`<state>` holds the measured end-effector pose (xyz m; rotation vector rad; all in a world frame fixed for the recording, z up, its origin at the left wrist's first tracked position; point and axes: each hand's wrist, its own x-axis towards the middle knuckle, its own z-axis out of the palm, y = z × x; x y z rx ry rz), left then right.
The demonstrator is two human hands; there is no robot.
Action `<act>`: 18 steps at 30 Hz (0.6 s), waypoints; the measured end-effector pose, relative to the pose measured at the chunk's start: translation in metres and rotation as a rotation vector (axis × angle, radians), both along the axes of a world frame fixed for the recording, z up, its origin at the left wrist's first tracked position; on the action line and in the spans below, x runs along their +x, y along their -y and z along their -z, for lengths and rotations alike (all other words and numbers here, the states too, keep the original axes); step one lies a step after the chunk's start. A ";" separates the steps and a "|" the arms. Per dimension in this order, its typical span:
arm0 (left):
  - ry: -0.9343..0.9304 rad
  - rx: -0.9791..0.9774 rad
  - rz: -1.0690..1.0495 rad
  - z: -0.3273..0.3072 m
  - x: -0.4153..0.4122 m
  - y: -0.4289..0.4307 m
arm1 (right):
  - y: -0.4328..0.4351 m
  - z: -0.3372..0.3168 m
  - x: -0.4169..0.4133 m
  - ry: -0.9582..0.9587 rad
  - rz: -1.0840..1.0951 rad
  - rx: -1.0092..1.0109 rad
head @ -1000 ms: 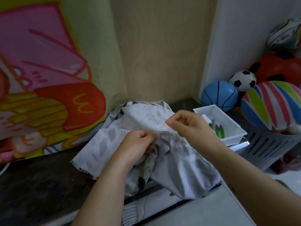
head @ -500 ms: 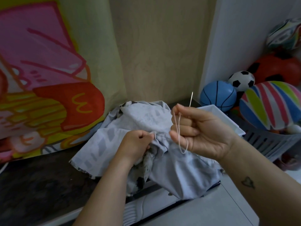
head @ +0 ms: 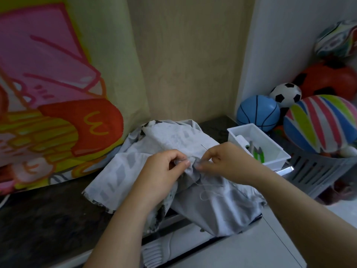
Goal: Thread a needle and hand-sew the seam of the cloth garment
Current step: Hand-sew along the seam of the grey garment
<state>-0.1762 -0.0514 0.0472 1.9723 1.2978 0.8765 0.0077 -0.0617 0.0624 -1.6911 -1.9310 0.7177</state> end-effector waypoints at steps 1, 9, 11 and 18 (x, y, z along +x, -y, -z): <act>-0.011 0.012 0.001 -0.001 -0.001 0.000 | -0.001 -0.001 0.002 -0.002 -0.003 0.015; 0.049 -0.070 0.001 0.001 0.005 -0.002 | -0.008 -0.007 0.025 0.059 -0.027 -0.060; 0.074 -0.163 0.008 0.007 0.008 -0.005 | -0.009 -0.001 0.026 0.094 -0.009 -0.080; 0.112 -0.295 -0.031 0.008 0.005 -0.008 | 0.005 -0.024 0.012 -0.042 0.039 -0.031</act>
